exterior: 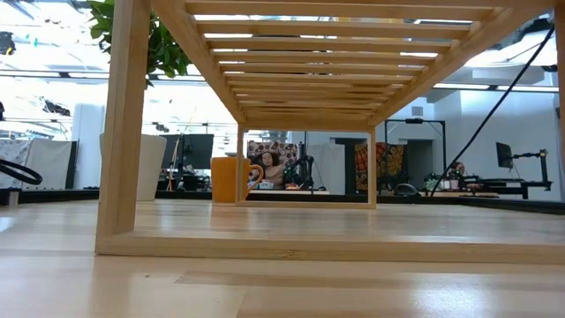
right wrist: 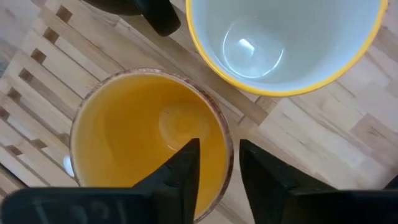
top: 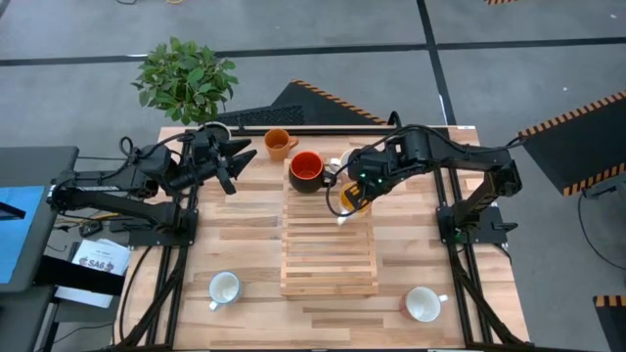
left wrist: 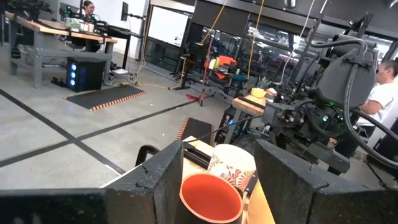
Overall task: Place coffee mugs
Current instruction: Put the yellow mug on the shelf, then put the orange mug on the shelf
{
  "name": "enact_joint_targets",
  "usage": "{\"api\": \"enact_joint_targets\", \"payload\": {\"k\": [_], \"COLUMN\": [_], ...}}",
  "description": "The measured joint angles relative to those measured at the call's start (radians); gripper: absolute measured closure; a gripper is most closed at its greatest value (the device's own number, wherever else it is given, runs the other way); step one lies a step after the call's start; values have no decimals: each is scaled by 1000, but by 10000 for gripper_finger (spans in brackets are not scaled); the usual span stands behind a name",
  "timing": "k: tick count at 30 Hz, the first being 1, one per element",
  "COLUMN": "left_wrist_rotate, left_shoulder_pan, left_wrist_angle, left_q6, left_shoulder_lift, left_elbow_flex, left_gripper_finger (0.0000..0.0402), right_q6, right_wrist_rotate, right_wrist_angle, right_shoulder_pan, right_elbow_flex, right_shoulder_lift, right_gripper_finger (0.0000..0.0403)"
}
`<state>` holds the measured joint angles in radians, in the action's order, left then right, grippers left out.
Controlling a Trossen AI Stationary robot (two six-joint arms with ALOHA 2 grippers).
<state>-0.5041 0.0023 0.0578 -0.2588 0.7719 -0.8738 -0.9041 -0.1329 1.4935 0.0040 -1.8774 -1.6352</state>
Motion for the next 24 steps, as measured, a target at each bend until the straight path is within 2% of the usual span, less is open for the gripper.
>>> {"api": "enact_joint_targets", "payload": {"k": [8, 16, 24], "left_wrist_rotate": [0, 0, 28], "left_shoulder_pan": [0, 0, 0], "left_wrist_angle": [0, 0, -6], "left_q6": [0, 0, -5], "left_shoulder_lift": [0, 0, 0], "left_elbow_flex": [0, 0, 0], "left_gripper_finger": [219, 219, 219], "right_q6": [39, 102, 159], "right_wrist_rotate": [-3, -27, -116], "right_wrist_angle": [10, 59, 77], "right_shoulder_pan": [-1, -6, 20], "right_elbow_flex": [-37, -83, -72], "right_shoulder_lift": [2, 18, 132], "right_gripper_finger": [230, 232, 237]}}
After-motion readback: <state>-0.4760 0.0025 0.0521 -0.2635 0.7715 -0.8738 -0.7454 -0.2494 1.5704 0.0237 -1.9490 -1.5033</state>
